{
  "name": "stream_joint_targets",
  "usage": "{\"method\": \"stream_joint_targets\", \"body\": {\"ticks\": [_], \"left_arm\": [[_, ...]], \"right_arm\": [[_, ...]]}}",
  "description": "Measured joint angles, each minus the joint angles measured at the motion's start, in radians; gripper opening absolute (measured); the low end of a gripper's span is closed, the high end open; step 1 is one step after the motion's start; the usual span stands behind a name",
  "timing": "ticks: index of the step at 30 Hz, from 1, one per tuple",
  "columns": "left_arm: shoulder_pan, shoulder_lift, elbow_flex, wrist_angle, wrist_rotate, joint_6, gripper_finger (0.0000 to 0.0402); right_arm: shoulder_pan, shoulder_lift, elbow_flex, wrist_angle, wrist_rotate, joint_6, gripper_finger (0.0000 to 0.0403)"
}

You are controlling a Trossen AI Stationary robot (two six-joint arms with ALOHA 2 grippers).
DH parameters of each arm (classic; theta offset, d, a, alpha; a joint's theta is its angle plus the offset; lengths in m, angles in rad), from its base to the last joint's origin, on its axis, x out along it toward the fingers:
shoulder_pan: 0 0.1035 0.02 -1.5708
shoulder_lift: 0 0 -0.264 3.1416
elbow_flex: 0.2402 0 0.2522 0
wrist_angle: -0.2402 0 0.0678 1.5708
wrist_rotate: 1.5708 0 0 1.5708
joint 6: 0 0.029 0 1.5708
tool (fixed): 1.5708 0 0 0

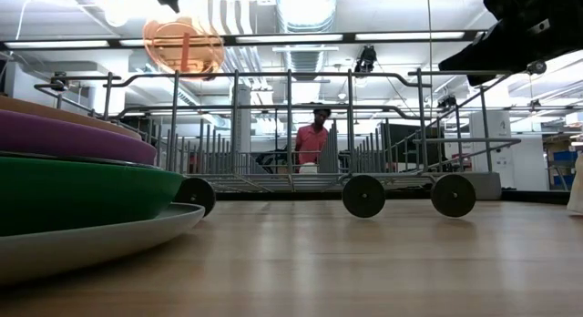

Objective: Sort dishes
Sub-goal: Put the transparent orange plate into the dish rack

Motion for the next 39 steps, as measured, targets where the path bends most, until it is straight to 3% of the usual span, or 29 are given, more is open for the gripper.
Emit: {"method": "stream_joint_targets", "body": {"ticks": [8, 12, 15, 20, 27, 33, 39], "left_arm": [[0.003, -0.005, 0.036, 0.067, 0.017, 0.065, 0.0000], [0.006, -0.004, 0.033, 0.188, 0.180, 0.136, 0.0000], [0.008, 0.022, 0.013, 0.376, 0.324, 0.275, 0.0000], [0.028, 0.114, 0.000, 0.614, 0.373, 0.548, 0.0000], [0.192, 0.213, 0.000, 0.884, 0.596, 0.698, 0.0000], [0.330, 0.317, 0.000, 0.983, 0.660, 0.713, 0.0000], [0.394, 0.455, 0.000, 1.017, 0.674, 0.703, 0.0000]], "right_arm": [[0.000, 0.000, -0.002, -0.001, 0.000, 0.007, 0.0002], [0.000, 0.000, -0.003, -0.002, 0.000, 0.006, 0.0002], [0.000, 0.000, -0.003, -0.002, 0.000, 0.001, 0.0002], [0.000, 0.000, -0.003, -0.003, 0.000, 0.014, 0.0002], [0.000, 0.000, -0.011, -0.020, 0.000, 0.042, 0.0002], [0.000, 0.000, -0.039, -0.015, 0.000, 0.071, 0.0002], [0.000, -0.001, -0.046, -0.010, 0.007, 0.071, 0.0002]]}}
